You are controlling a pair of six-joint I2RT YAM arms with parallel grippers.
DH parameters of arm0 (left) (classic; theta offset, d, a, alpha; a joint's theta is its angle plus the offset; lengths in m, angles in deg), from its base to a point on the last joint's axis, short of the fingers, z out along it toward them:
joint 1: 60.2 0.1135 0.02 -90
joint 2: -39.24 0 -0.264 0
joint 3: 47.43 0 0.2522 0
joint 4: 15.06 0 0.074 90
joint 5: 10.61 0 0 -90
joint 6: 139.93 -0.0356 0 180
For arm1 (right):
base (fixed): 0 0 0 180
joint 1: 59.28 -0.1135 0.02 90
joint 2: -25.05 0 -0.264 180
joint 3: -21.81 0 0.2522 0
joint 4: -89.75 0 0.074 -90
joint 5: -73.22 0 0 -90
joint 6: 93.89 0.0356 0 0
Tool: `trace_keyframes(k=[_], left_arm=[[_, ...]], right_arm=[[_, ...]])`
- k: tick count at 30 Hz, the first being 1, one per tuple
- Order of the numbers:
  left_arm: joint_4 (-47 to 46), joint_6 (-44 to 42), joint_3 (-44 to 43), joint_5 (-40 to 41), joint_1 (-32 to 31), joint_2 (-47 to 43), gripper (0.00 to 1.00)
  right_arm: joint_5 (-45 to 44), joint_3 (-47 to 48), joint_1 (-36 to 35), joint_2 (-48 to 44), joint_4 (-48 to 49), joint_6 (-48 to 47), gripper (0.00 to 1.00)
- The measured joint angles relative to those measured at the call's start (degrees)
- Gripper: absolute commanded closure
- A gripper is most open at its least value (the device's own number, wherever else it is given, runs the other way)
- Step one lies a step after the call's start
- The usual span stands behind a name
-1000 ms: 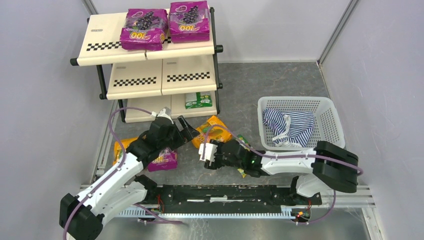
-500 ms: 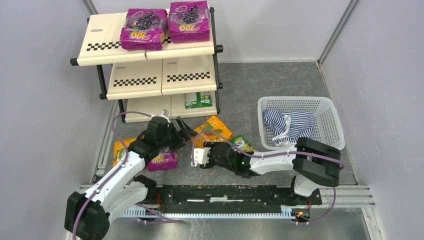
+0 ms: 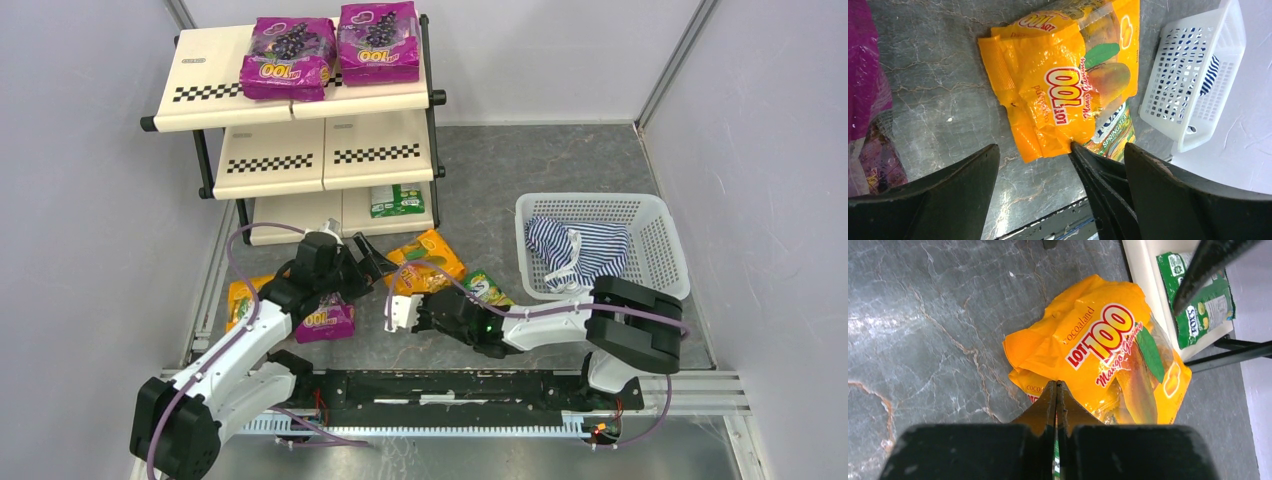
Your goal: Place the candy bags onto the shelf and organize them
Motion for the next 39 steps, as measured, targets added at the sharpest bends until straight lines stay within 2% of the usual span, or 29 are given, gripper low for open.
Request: trace_keyframes(k=[9,13,17,22,27,39], left_arm=[[0.0,0.0,0.0,-0.3,0.2,1.6,0.0],[0.0,0.0,-0.3,-1.3,0.3,3.5,0.04],[-1.8,1.0,-0.3,-4.5,0.3,4.8,0.0],[-13.5,8.0,4.7,-9.4,0.3,5.3,0.0],[-23.3,14.8,6.9,-12.3,-0.7,13.0,0.0],[-39.1,23.7,4.3,-6.4,-6.1,25.7,0.0]], right_arm=[[2.2,-5.1,2.1,-8.6,0.6,1.6,1.0],[7.2,-7.4,6.6,-13.4,1.8,3.9,1.0],[11.0,-9.5,10.6,-15.8,3.2,6.7,1.0],[14.4,-11.5,13.5,-17.1,4.4,9.5,1.0],[15.5,-12.2,14.2,-17.7,5.8,10.9,1.0],[17.2,-13.2,14.9,-19.1,7.0,12.5,0.99]])
